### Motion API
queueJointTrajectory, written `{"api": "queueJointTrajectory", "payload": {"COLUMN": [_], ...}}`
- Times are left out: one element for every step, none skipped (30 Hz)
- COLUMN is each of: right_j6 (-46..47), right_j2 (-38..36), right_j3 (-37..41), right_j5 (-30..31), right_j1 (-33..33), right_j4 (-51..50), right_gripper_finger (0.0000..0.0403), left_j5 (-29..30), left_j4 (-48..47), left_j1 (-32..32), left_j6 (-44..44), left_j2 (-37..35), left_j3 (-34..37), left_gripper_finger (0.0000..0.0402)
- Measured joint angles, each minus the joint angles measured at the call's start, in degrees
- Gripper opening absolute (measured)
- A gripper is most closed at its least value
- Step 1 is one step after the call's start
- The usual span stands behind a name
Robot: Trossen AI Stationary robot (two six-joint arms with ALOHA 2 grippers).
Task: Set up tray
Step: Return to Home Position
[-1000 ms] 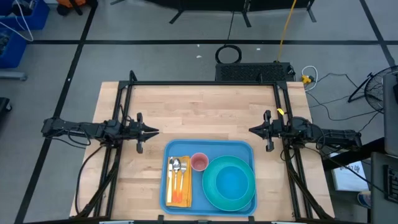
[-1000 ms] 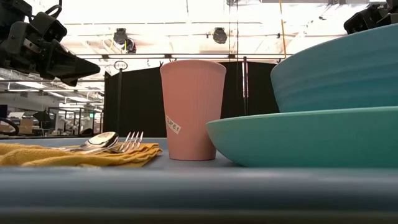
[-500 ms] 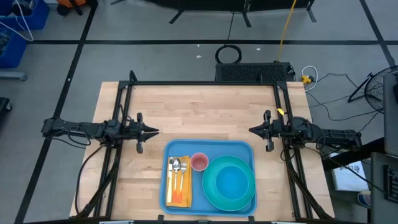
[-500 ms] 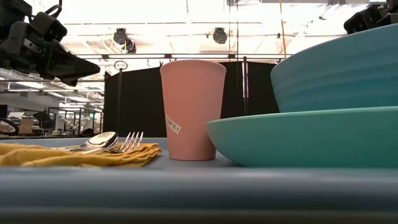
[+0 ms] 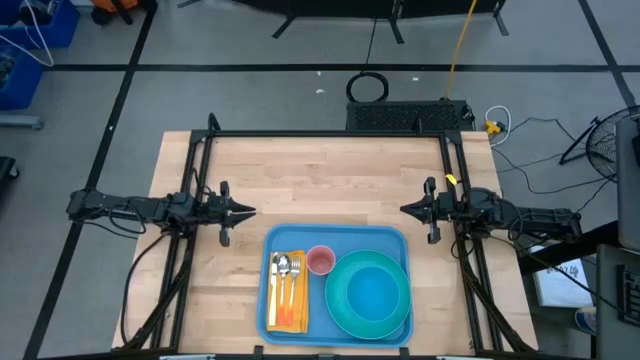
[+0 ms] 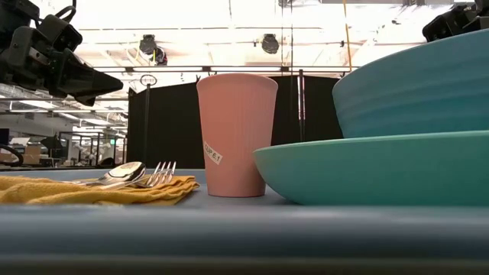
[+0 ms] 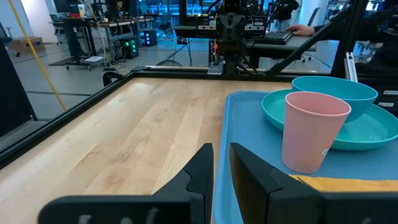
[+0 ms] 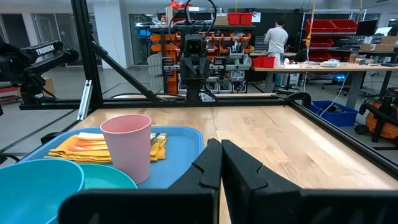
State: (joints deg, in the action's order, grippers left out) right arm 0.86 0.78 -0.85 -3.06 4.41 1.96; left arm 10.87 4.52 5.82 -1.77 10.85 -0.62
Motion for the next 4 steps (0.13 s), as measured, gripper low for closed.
{"api": "queueJointTrajectory", "payload": {"right_j6": [0.00,-0.01,-0.01,-0.01], "right_j2": [-0.01,0.00,0.00,0.00], "right_j3": [-0.01,-0.01,-0.01,-0.01], "right_j5": [-0.01,-0.01,-0.01,-0.01], "right_j1": [-0.01,-0.01,0.01,0.01], "right_j4": [0.01,0.01,0.01,0.01], "right_gripper_finger": [0.0000,0.0000,0.0000,0.0000], "left_j5": [0.01,0.01,0.01,0.01], "left_j4": [0.00,0.00,-0.01,0.01], "left_j1": [-0.02,-0.02,-0.02,-0.01], "left_j6": [0.01,0.00,0.02,0.02], "left_j2": [-0.01,-0.01,-0.02,-0.02], "left_j3": [0.00,0.00,0.00,0.00], "left_gripper_finger": [0.0056,0.0056,0.0056,0.0056]}}
